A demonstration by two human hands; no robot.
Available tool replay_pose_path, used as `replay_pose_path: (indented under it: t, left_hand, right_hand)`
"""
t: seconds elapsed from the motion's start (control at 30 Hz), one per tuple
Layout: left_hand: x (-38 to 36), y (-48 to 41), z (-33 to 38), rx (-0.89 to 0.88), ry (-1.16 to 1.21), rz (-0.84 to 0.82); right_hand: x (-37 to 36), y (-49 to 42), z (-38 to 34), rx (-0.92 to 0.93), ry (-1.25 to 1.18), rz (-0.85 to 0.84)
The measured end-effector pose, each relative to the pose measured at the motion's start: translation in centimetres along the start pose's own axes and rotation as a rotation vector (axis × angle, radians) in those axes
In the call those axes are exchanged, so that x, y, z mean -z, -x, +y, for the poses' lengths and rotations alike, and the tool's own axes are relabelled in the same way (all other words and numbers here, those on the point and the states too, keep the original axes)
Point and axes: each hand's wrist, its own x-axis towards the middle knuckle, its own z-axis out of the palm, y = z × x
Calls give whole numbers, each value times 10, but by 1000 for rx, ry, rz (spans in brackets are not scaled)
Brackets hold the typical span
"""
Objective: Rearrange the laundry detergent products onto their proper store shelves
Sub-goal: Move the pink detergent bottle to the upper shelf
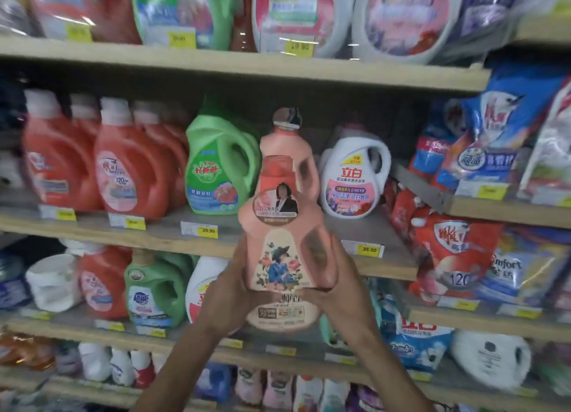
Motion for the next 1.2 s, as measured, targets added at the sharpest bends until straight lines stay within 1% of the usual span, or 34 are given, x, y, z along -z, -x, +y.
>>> replay_pose_path:
  t: [0.13, 0.27, 0.37, 0.47, 0.67, 0.8, 0.87, 0.97, 1.1, 1.2]
  left_hand:
    - [16, -47, 25, -72, -28, 40]
    - [27, -92, 36, -103, -4, 94]
    - [34, -124, 43, -157, -39, 164]
    - [38, -153, 44, -226, -84, 179]
    - [36, -189, 23, -300, -87, 212]
    - [31, -206, 7, -320, -23, 174]
    - [28, -210, -4, -296, -13, 129]
    - [24, -215, -15, -262, -85, 114]
    - [23, -213, -17, -220, -61, 54]
    - [23, -211, -15, -211, -105, 47]
  right_hand:
    - [10, -53, -21, 83, 28, 47]
    - [11, -100, -22, 151, 31, 86]
    - [14, -137, -20, 217, 13, 125]
    - [14, -165, -19, 246, 12, 149]
    - [0, -191, 1, 229, 18, 196]
    - [-10, -198, 14, 160, 47, 210]
    - [-14, -198, 20, 129, 39, 206]
    - [-17, -198, 31, 96, 39, 205]
    - [-21, -195, 39, 52, 86, 193]
    - [-22, -192, 41, 27, 87, 195]
